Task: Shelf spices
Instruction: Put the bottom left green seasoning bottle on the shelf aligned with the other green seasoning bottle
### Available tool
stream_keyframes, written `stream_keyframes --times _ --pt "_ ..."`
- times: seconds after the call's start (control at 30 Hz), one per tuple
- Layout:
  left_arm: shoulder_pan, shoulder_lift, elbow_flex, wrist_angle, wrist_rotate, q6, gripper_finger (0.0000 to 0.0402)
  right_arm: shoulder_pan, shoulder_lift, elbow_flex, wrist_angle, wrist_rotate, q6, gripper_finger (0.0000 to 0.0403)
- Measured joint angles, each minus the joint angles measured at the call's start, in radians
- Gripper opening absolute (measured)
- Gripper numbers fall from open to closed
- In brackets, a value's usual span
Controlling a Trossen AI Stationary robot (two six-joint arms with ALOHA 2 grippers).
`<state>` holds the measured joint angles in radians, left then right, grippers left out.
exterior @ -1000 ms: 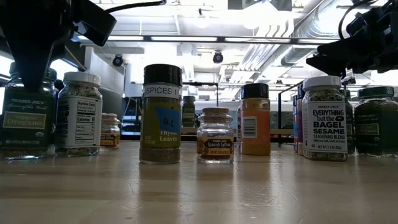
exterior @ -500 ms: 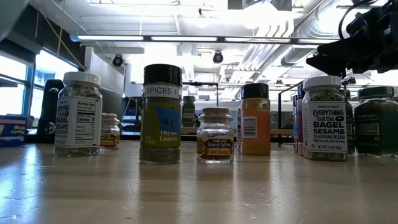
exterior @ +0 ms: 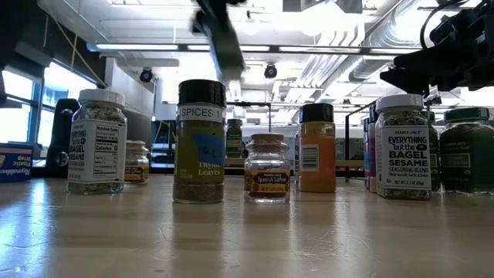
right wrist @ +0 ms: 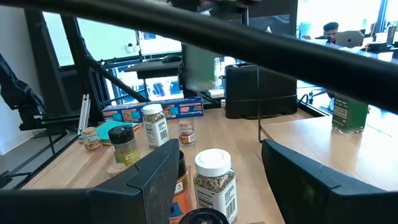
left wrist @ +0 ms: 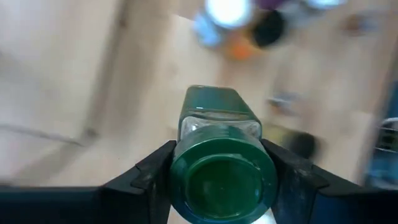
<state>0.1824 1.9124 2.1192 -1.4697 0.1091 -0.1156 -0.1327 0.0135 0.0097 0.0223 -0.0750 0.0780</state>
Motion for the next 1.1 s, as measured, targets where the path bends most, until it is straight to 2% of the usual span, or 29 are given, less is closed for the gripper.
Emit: stream_keyframes --times 0.2,0.43,0.67,1.1 --pt "0.134 0.174 0.117 0.002 -0.144 0.298 0.0192 0.0 0.0 0.0 0.0 0.0 0.0 0.0224" --pt "0.212 0.27 0.121 0.003 -0.225 0.541 0.0192 0.0 0.0 0.0 0.0 0.0 0.0 0.0224" --pt "0.259 0.29 0.121 0.053 -0.26 0.57 0.0234 0.0 0.0 0.0 0.0 0.0 0.0 0.0224" --pt "0.291 0.288 0.121 0.086 -0.289 0.591 0.0241 0.0 0.0 0.0 0.0 0.0 0.0 0.0224"
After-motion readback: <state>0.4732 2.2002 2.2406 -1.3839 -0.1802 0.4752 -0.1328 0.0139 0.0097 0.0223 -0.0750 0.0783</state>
